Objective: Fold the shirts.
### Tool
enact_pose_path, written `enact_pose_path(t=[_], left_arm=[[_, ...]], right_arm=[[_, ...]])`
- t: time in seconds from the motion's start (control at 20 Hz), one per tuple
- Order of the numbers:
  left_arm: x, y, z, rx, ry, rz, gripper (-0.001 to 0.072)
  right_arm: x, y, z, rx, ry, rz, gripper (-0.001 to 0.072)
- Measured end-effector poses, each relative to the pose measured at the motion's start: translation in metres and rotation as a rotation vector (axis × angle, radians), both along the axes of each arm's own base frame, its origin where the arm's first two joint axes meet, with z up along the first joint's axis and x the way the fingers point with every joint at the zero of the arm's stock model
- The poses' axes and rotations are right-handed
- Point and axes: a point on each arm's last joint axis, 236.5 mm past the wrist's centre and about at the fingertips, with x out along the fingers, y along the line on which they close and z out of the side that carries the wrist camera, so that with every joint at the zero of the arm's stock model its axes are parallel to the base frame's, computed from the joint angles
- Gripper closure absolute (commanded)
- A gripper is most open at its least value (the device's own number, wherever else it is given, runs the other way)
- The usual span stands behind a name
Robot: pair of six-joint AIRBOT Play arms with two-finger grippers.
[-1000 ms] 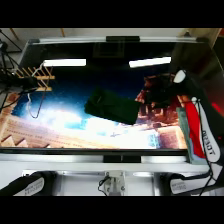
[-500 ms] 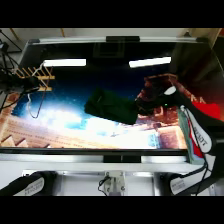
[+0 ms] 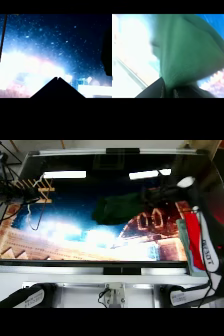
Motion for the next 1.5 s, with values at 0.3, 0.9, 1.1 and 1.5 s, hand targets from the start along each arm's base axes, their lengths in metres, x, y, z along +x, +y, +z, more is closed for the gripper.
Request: enact_pose_path(t=[0.3, 0.9, 1.1, 1.5], left_arm=[[0.010, 0.001, 0.001, 0.006, -0.030, -0.002, 0.0674], [0.008, -0.004, -0.001, -0.003, -0.021, -0.023, 0.0674], [0.008, -0.004, -0.001, -0.001, -0.022, -0.032, 0.0674], [0.013, -0.015, 0.005, -0.016, -0.060, -0.092, 0.0674]], right_arm=[[0.018, -0.103, 0.112, -0.066, -0.170, -0.220, 0.0642], [-0.008, -0.318, 0.122, -0.171, -0.120, -0.684, 0.0642], [-0.021, -0.332, 0.120, -0.151, -0.049, -0.758, 0.0642], [-0.122, -0.382, 0.103, -0.374, 0.245, -0.944, 0.0642]])
